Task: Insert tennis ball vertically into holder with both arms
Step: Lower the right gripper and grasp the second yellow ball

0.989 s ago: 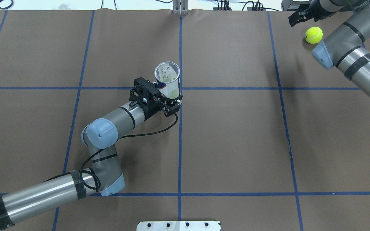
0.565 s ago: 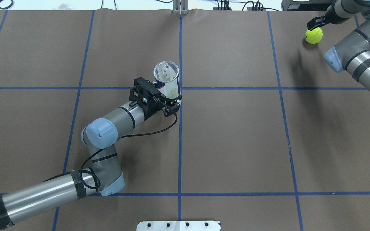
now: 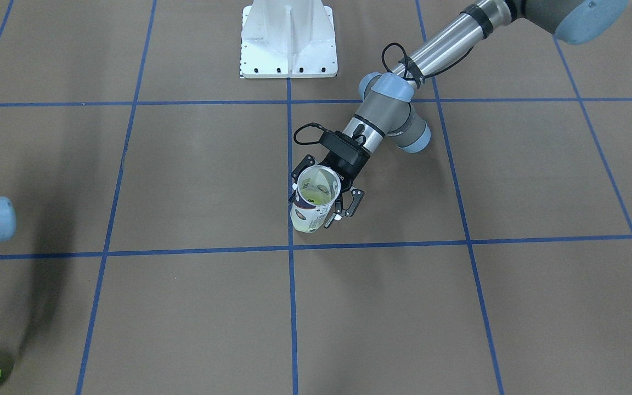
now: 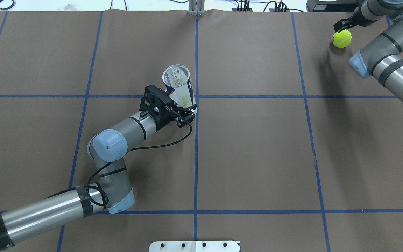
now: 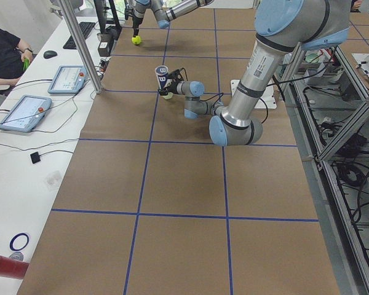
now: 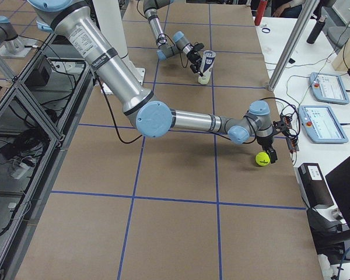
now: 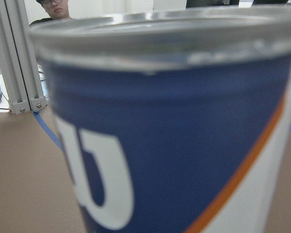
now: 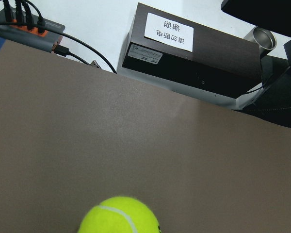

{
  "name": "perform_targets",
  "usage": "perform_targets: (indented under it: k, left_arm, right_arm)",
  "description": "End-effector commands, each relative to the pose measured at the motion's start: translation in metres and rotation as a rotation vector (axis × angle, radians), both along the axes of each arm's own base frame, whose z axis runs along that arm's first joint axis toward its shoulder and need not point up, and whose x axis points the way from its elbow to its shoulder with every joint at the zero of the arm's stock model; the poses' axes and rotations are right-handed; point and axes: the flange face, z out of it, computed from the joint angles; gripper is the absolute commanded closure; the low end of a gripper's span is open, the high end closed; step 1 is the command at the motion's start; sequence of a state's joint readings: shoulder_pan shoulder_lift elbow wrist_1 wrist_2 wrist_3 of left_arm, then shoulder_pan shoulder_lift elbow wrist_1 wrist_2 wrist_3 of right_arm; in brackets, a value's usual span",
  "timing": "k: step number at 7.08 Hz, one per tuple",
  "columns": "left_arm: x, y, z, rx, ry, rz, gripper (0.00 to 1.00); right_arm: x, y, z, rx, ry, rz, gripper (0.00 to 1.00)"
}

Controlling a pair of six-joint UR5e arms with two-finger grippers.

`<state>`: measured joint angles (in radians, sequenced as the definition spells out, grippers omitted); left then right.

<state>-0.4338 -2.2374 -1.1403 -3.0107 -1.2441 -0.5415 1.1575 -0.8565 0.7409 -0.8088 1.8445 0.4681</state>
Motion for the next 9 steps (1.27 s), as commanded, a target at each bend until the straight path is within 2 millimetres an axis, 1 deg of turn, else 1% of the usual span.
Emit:
perform_targets:
  k: [1,3,4,6,8,9]
  left_arm:
    - [0.0,0.0,0.002,-0.001,-0.002,0.0,0.01]
    - [0.001,0.002,0.001,0.0,-0.001,0.003,0.01]
    - [0.001,0.002,0.001,0.0,-0.001,0.003,0.01]
    - [0.001,0.002,0.0,0.0,0.001,0.003,0.01]
    - [0.001,0.002,0.0,0.0,0.001,0.003,0.01]
    - [0.001,0.002,0.0,0.0,0.001,0.003,0.01]
  right_arm:
    - [-0.027,0.003,-0.008,-0.015,-0.021,0.003,0.01]
    - [-0.039,0.016,0.014,-0.04,-0.002,-0.016,0.01]
    - [-0.038,0.021,0.026,-0.05,0.011,-0.013,0.01]
    - [-0.037,0.023,0.042,-0.06,0.047,-0.002,0.01]
    - [-0.037,0.021,0.04,-0.055,0.053,0.003,0.03]
    - [-0.038,0.018,0.034,-0.049,0.052,0.006,0.04]
